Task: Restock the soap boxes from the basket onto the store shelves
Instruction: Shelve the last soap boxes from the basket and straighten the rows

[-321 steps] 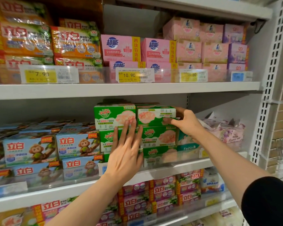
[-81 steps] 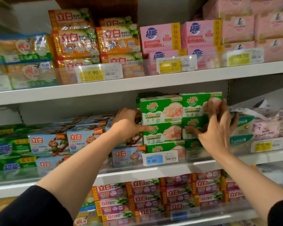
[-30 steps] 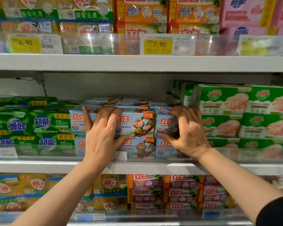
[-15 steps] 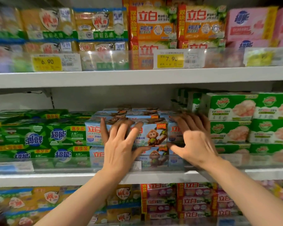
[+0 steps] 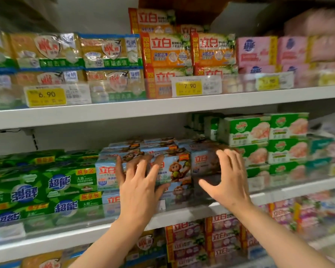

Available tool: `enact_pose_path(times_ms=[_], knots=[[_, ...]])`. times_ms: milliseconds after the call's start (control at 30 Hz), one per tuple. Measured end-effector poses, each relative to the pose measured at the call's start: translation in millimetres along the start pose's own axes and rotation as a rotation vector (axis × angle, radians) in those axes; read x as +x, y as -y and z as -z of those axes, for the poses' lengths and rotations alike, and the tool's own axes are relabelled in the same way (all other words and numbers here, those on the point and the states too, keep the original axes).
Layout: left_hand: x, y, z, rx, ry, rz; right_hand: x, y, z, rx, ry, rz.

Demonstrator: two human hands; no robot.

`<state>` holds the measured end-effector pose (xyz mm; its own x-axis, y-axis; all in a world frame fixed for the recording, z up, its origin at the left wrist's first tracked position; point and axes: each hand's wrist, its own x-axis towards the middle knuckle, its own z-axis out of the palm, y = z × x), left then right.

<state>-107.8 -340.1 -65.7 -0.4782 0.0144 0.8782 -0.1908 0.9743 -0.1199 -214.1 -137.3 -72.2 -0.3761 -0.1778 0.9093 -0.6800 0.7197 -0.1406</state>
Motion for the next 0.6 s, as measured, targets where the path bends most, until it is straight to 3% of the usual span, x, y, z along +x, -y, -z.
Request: enact_pose_path(times_ms=[167,467,600], knots=[[3.2,-4.3,-6.3,-0.09,-0.028,0.054,-12.7,-4.5,3.4,-0.019,-0.182,0.044],[1.5,-4.7,-19.2,-0.082,-0.163,0.065,2.0,3.3,-21.0,-0.123,-0.122,0.091],[2.3,-2.9,-22.4,-0.08,-0.21,0.048,1.0,-1.6,-30.4,-0.107,-0.179,0.106]])
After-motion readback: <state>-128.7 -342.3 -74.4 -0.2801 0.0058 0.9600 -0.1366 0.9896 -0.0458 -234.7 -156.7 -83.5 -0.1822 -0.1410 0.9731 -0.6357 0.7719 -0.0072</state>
